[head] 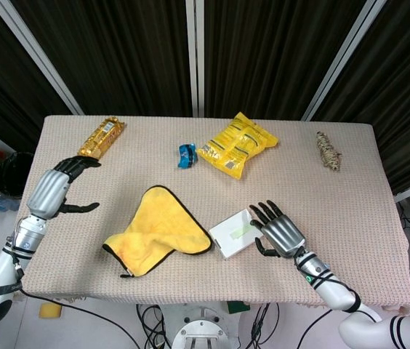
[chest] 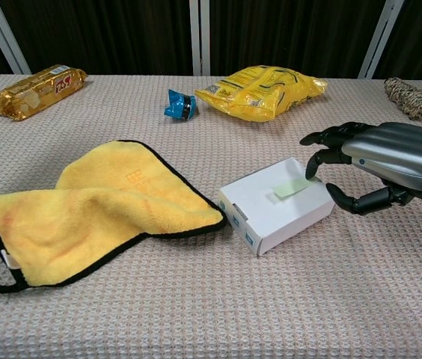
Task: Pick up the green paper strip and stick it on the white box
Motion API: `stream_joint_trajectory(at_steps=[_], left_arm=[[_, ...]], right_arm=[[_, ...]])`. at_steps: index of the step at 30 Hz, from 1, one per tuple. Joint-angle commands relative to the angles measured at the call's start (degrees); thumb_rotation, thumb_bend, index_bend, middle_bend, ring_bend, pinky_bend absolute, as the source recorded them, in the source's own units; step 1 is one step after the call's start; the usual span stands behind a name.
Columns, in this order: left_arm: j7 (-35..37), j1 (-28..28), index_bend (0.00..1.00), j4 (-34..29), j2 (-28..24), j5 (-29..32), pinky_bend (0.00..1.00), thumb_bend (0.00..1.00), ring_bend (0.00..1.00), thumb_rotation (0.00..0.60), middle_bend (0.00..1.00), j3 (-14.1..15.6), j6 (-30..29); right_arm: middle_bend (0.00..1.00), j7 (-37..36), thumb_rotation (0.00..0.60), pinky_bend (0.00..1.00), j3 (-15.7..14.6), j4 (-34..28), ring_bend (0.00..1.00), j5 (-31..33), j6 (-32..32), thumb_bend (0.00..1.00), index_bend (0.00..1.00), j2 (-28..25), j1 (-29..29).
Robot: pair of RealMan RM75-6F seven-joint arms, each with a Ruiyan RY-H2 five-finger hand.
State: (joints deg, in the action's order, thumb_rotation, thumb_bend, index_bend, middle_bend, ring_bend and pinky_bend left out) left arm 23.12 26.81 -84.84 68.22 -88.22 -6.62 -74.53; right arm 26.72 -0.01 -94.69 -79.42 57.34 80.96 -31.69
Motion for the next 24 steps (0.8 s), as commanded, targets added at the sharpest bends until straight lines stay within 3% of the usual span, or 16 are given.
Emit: stream_joint_trajectory(at_steps=[1,24], left_arm=[[0.0,0.0,0.25,0.0,0.0,0.0,0.21,0.04,0.18,0.600,0.23,0.0,0.1],[0.0,0.0,0.25,0.1,0.1,0.0,0.21,0.04,0.18,0.600,0.23,0.1,0.1]], right_arm=[[0.00,0.1,0.242,0.00,0.0,0.1,0.00,0.2,-0.2,0.62,0.29,0.1,-0.1],[0.00,-0.4,0.241,0.00,0.2,0.5,0.00,0.1,1.0,0.62,0.30,0.2,0.3]])
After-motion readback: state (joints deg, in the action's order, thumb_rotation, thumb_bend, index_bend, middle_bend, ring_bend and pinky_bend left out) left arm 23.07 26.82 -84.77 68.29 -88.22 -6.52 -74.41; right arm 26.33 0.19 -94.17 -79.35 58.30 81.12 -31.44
